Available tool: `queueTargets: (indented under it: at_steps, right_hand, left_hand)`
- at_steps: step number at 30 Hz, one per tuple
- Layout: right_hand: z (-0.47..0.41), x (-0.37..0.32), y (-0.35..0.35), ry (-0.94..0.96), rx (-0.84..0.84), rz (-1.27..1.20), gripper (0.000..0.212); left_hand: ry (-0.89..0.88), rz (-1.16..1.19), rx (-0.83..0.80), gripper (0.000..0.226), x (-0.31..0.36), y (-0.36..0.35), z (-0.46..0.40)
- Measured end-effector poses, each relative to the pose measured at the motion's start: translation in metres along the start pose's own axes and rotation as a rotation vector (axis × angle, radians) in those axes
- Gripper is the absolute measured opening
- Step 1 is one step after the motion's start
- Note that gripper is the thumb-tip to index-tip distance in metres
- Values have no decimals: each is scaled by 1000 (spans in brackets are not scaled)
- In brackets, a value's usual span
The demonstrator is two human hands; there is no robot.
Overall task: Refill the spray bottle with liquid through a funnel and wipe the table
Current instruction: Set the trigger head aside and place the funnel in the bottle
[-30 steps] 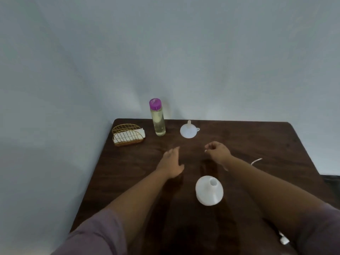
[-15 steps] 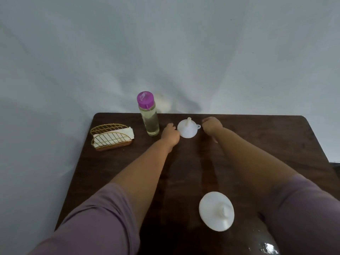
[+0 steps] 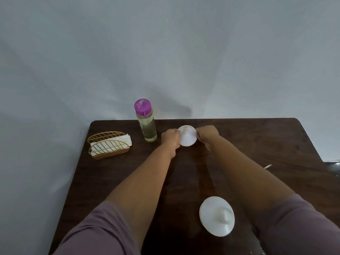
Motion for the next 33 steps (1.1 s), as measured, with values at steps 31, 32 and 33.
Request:
queueTargets:
  at_steps: [31, 32, 33]
  right_hand:
    - [282, 43, 129, 231, -308, -375, 35]
    - [285, 43, 130, 249, -306, -385, 29]
    - [289, 42, 130, 266, -307, -399, 22]
  left_hand:
    - [-445, 261, -144, 10, -2, -44, 333]
    - [-455, 277, -160, 12, -4, -43, 336]
    - [-464, 291, -167, 13, -5, -42, 340]
Point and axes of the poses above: each hand's wrist, its own z-axis away from the middle knuckle, its own y-axis out of the back of the hand, x = y × z, the point moved 10 cm from there along -z, towards the middle knuckle, and after that the axes turned 3 degrees about -z, right-handed, at the moved point
